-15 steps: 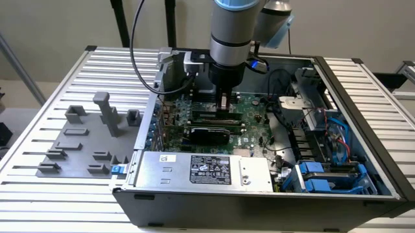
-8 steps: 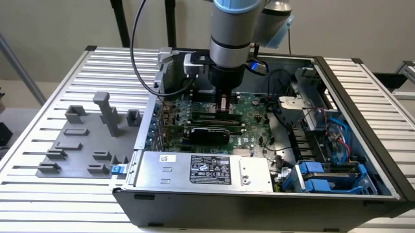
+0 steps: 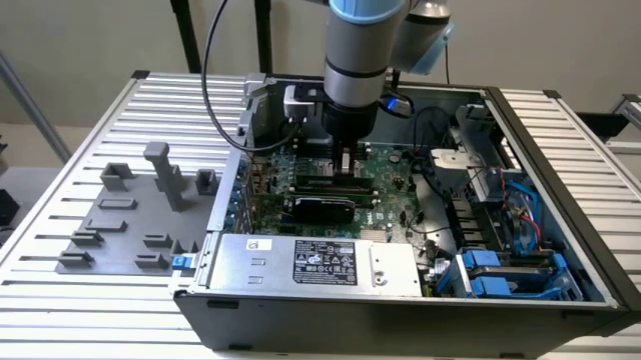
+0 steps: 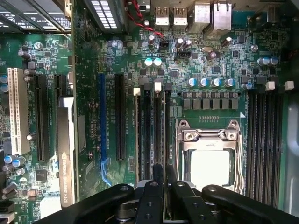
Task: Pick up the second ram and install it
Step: 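Insert the second ram into the second slot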
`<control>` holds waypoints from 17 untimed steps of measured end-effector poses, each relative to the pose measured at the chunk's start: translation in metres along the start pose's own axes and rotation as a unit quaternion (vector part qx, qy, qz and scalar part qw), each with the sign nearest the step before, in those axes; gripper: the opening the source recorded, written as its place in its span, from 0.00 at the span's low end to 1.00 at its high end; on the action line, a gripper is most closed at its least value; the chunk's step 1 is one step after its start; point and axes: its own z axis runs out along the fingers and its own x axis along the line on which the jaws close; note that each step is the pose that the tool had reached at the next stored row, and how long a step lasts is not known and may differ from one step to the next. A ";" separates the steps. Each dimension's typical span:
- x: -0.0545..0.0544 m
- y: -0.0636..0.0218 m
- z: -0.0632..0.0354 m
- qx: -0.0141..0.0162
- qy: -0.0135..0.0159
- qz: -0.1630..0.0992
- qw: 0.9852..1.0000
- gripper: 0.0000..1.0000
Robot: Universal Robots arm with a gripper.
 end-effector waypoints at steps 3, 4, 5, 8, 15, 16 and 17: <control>0.001 0.0000 0.0012 0.000 0.001 0.000 1.000 0.00; 0.001 -0.0001 0.0014 0.000 0.001 0.000 1.000 0.00; 0.001 0.0000 0.0016 0.000 0.001 0.000 1.000 0.00; 0.002 0.0000 0.0022 0.000 0.002 0.000 1.000 0.00; 0.002 -0.0002 0.0038 0.000 0.004 -0.001 1.000 0.00; 0.002 -0.0002 0.0041 0.000 0.004 -0.001 1.000 0.00; 0.002 -0.0002 0.0044 0.000 0.004 -0.001 1.000 0.00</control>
